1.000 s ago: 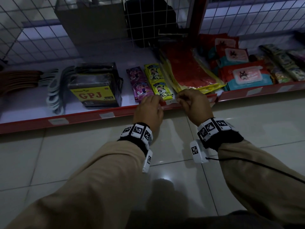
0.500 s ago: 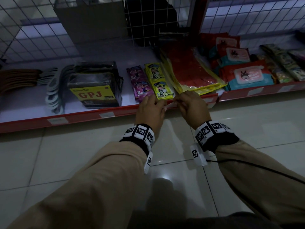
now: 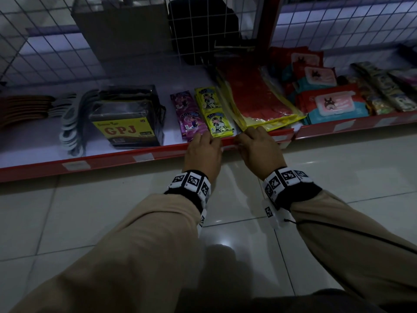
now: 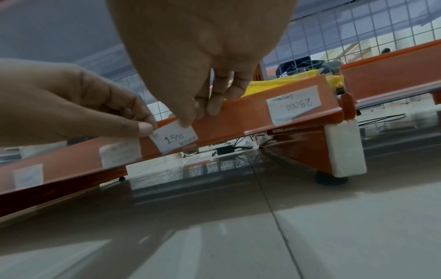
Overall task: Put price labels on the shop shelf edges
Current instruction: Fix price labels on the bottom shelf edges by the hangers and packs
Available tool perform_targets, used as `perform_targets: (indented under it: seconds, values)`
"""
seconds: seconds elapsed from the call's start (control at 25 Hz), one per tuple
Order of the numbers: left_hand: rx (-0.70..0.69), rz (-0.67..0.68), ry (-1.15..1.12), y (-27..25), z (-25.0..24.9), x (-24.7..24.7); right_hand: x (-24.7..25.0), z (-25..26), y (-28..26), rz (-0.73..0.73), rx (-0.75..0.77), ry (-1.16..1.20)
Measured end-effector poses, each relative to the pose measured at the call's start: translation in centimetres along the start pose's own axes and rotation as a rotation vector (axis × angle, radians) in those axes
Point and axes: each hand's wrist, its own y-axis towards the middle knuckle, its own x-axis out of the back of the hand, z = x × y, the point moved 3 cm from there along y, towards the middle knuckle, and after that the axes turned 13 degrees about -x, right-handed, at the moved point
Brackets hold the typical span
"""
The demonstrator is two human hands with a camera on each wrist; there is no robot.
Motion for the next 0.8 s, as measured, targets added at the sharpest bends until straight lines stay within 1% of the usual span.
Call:
perform_targets:
  seconds: [0.44,0.56,0.8]
  values:
    - [-0.011,-0.021,-0.043,-0.35,0.42,0.03,0.06,-0.03,-0.2,0.031,-0.024,-0.063]
    - [-0.019,-0.006,-0.038,-0.38,0.44,-0.05,0.22,0.09,-0.26,0.042,-0.022,-0.072]
    - [-0.019,-0.009,-0.048,-0.59,0.45,0.06,0.51,-0.07,-0.75,0.064,-0.034,0.003]
